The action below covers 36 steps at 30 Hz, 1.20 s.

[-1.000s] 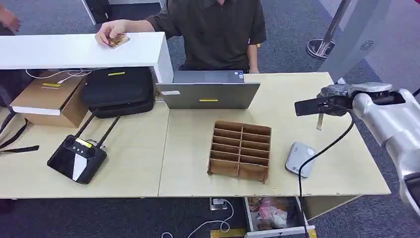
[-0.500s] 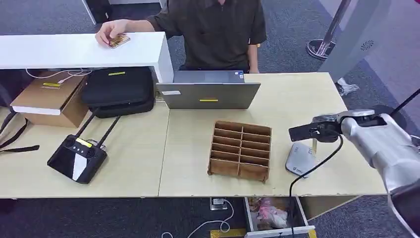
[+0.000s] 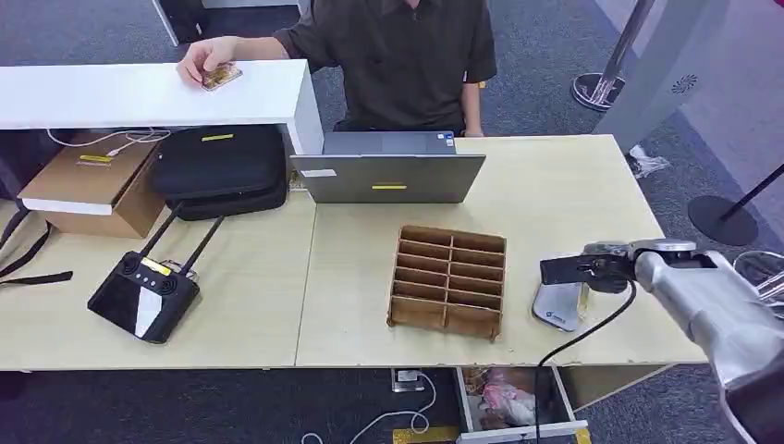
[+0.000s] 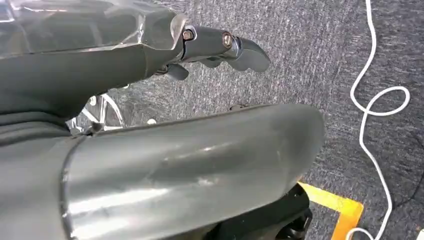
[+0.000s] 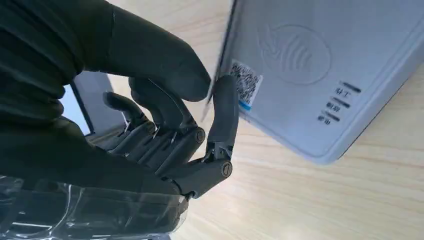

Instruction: Pass the card to the sensor for recognition and then transmit it.

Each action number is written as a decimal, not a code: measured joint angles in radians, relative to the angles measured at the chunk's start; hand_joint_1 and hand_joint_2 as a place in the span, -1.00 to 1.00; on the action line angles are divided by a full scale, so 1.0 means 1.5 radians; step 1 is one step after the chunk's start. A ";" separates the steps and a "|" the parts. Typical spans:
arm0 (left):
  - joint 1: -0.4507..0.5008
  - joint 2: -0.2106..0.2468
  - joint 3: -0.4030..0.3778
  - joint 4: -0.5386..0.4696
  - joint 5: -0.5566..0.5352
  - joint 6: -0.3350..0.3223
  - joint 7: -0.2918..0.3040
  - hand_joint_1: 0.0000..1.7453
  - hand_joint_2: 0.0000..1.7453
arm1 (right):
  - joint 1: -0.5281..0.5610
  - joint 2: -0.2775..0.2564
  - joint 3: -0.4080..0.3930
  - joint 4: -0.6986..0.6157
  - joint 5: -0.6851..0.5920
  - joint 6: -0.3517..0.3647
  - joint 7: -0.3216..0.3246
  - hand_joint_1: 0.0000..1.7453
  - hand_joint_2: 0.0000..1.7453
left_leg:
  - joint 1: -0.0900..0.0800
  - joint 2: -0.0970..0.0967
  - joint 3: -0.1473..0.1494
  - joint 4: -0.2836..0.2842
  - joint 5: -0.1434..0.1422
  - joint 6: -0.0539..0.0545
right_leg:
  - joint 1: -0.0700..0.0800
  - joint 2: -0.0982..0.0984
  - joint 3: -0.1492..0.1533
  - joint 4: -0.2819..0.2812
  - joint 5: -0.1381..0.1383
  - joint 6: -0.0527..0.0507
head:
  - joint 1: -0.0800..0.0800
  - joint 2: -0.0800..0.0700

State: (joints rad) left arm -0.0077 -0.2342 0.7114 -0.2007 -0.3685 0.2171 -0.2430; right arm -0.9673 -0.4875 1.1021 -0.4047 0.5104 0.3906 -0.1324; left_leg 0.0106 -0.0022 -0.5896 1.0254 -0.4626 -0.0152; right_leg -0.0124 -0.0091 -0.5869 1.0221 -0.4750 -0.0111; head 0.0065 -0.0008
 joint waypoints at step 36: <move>-0.026 0.039 -0.027 0.000 -0.019 0.002 0.136 -1.00 -1.00 | 0.045 -0.005 -0.090 0.008 0.010 -0.066 0.019 1.00 1.00 | 0.000 0.002 0.002 0.000 0.000 0.000 | 0.000 0.001 0.003 0.000 0.001 0.000 | 0.001 0.000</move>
State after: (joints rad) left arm -0.0468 -0.1755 0.6710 -0.2007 -0.3967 0.2205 -0.0385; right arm -0.9002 -0.4944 0.9674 -0.3925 0.5260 0.2917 -0.1034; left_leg 0.0106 0.0004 -0.5871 1.0254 -0.4625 -0.0151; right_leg -0.0124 -0.0073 -0.5829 1.0222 -0.4735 -0.0109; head 0.0073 -0.0008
